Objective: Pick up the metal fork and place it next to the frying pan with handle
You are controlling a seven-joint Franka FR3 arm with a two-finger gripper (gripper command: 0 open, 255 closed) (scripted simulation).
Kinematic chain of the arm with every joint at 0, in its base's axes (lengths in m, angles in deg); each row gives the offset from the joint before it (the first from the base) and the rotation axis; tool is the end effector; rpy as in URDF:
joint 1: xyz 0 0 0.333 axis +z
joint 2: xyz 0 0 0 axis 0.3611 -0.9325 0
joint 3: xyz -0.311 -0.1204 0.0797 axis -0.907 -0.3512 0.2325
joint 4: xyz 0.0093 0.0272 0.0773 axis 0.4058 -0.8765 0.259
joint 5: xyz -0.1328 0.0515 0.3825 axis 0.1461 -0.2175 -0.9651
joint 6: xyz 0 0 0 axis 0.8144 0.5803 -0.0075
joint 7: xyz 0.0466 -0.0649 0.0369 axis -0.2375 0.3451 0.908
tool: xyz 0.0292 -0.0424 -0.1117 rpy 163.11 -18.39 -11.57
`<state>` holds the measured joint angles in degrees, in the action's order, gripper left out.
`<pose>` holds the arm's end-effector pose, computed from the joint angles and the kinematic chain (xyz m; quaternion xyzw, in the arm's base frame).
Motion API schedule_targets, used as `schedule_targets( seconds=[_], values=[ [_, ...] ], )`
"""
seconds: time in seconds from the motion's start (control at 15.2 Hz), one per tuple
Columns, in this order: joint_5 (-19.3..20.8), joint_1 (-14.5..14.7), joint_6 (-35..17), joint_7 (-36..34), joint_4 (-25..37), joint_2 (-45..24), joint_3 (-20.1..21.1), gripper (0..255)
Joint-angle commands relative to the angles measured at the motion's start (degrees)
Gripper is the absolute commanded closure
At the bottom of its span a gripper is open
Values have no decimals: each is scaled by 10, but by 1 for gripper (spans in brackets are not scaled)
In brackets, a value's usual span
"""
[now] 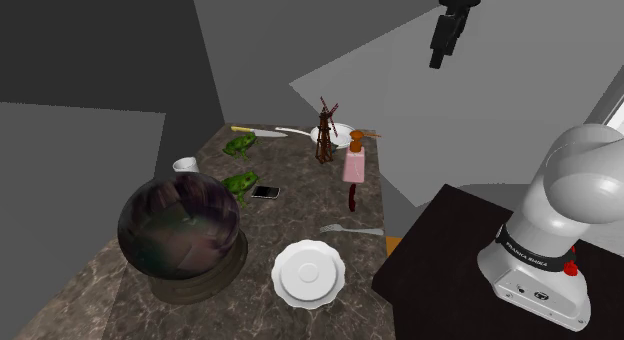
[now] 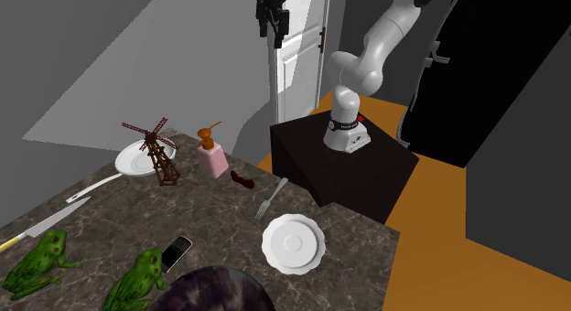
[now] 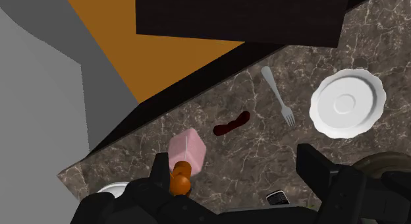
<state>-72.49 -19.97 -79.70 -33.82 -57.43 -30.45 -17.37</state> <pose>0.2980 -0.0233 0.6312 0.9968 0.0500 0.0339 0.0521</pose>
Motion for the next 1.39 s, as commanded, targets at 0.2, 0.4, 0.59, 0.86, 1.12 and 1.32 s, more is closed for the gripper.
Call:
schedule_targets(
  seconds=[0.2, 0.4, 0.59, 0.86, 1.12, 1.32],
  values=[
    [-7, 7, -53, -15, -57, 5, 11, 0],
    [-15, 15, -109, -30, -109, 2, 22, 0],
    [-22, 23, -167, -46, -155, -9, 33, 0],
    [-31, 34, -251, -67, -208, -38, 51, 0],
    [-37, 44, -340, -90, -248, -86, 70, 0],
    [-39, 50, -412, -109, -270, -134, 86, 0]
  ],
)
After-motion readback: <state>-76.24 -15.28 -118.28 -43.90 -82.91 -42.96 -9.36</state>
